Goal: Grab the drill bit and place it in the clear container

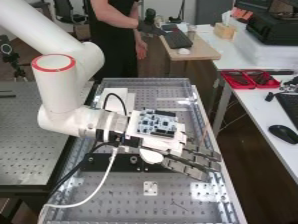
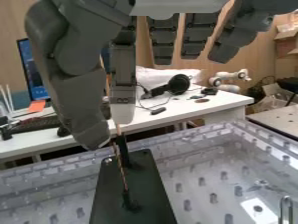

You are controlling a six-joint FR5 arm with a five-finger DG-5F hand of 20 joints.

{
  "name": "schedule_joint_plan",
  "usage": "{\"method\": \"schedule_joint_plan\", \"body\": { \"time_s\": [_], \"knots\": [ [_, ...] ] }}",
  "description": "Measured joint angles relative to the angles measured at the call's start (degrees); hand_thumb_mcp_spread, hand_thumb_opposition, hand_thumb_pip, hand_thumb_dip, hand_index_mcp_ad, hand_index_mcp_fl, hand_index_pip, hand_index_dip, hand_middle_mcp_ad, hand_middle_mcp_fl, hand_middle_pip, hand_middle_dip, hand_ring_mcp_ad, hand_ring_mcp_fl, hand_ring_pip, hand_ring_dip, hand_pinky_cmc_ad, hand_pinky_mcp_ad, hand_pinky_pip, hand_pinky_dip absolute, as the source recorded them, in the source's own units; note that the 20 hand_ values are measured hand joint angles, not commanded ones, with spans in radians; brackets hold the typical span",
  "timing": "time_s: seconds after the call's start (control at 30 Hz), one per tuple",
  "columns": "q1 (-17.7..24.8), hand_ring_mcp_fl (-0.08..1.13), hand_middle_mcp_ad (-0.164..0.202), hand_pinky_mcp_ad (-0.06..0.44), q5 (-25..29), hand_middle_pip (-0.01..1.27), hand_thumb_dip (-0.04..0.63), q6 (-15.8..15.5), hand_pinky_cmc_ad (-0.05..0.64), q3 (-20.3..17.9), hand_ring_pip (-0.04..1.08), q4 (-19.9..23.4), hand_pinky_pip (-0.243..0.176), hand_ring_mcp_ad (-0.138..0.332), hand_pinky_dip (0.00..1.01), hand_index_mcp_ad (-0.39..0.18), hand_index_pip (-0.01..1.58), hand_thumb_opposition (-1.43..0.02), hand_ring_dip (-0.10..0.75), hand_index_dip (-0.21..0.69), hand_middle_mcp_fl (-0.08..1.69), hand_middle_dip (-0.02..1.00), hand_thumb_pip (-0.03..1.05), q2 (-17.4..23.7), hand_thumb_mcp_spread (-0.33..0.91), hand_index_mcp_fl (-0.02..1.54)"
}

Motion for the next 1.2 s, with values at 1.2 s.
{"method": "schedule_joint_plan", "body": {
  "time_s": [1.2],
  "knots": [
    [-0.89, 0.01, 0.094, 0.129, -1.71, 0.14, 0.232, 2.0, 0.293, 0.01, 0.1, 4.0, -0.075, 0.113, 0.19, -0.134, 1.39, -0.83, 0.009, 0.332, 0.08, 0.16, 0.51, -2.42, 0.57, 0.31]
  ]
}}
